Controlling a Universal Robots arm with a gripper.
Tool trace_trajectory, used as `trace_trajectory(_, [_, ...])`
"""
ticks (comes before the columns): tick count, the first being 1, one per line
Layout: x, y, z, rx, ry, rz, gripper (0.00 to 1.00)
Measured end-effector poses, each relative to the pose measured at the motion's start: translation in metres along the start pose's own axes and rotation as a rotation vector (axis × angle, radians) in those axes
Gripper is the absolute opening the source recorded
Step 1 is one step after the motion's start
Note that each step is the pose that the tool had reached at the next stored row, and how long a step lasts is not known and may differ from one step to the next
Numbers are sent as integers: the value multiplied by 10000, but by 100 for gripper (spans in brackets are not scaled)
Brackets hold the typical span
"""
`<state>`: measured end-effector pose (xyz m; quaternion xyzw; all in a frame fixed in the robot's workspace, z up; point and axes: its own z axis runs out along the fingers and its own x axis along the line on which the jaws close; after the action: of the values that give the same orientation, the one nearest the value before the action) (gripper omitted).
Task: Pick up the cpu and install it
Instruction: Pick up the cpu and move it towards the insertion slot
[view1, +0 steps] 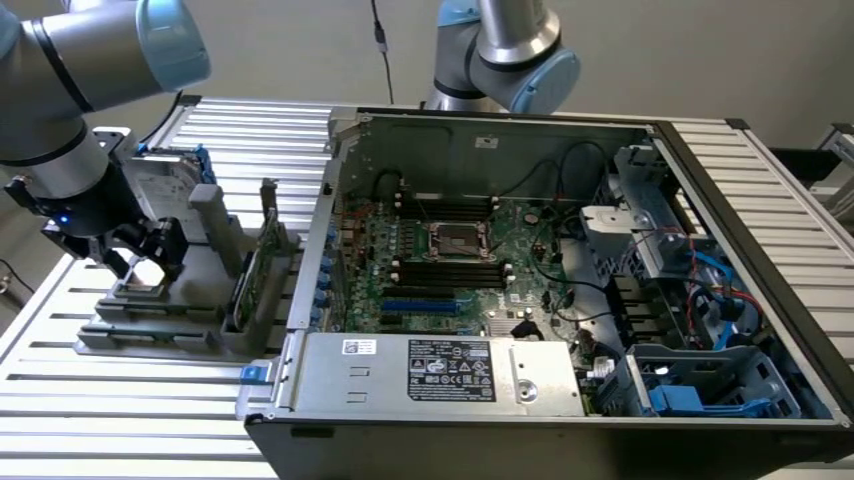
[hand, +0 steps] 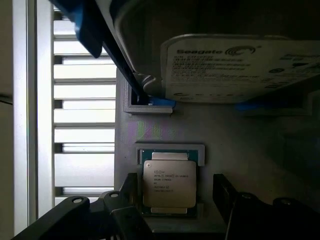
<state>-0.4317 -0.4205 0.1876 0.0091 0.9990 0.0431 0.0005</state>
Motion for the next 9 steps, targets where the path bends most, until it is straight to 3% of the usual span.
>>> trace_trajectory(9, [0,0,1,-22,36,18,71])
